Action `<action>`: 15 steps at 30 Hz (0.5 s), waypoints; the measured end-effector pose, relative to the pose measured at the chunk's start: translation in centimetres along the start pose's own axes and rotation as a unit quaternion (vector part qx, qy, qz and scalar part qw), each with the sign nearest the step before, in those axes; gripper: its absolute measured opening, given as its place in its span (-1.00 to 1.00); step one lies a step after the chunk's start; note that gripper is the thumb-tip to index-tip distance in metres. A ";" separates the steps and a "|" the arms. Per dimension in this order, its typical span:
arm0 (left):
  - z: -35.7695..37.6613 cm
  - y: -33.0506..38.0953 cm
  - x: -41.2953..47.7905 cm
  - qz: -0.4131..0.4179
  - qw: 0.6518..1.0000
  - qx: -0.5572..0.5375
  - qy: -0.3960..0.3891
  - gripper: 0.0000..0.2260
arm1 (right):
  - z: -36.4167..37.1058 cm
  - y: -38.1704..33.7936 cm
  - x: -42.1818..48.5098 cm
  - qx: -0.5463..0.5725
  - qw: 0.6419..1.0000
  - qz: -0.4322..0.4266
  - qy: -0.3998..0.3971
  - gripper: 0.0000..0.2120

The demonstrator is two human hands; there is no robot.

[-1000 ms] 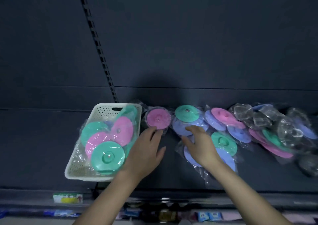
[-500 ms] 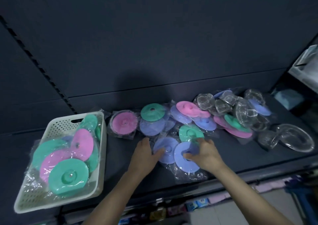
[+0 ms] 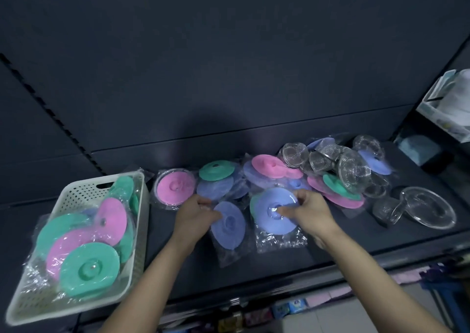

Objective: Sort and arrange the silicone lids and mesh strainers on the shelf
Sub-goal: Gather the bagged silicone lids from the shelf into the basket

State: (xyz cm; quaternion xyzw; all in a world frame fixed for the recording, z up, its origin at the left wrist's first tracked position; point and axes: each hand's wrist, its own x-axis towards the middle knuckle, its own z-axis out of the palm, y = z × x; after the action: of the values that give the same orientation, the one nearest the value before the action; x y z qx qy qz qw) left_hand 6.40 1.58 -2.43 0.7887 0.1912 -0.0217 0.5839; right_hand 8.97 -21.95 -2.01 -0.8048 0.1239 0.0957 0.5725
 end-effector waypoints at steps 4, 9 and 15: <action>-1.3 1.6 0.5 0.044 0.999 -0.023 -0.003 -0.81 | -0.7 -2.2 0.8 0.056 0.997 -0.039 0.022 -0.85; -2.2 3.1 1.0 0.054 0.996 -0.068 -0.027 -0.74 | -1.1 -3.5 2.7 0.074 0.994 -0.048 0.059 -0.74; -2.9 4.1 2.3 0.020 0.977 -0.210 -0.015 -0.91 | -1.1 -4.7 5.5 0.050 0.994 -0.052 0.087 -0.74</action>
State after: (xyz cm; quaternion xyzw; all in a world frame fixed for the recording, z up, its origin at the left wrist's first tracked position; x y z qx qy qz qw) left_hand 9.33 3.90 1.65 0.6518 0.1673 0.0185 0.7395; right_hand 15.64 -21.96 0.95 -0.7855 0.1360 -0.0107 0.6036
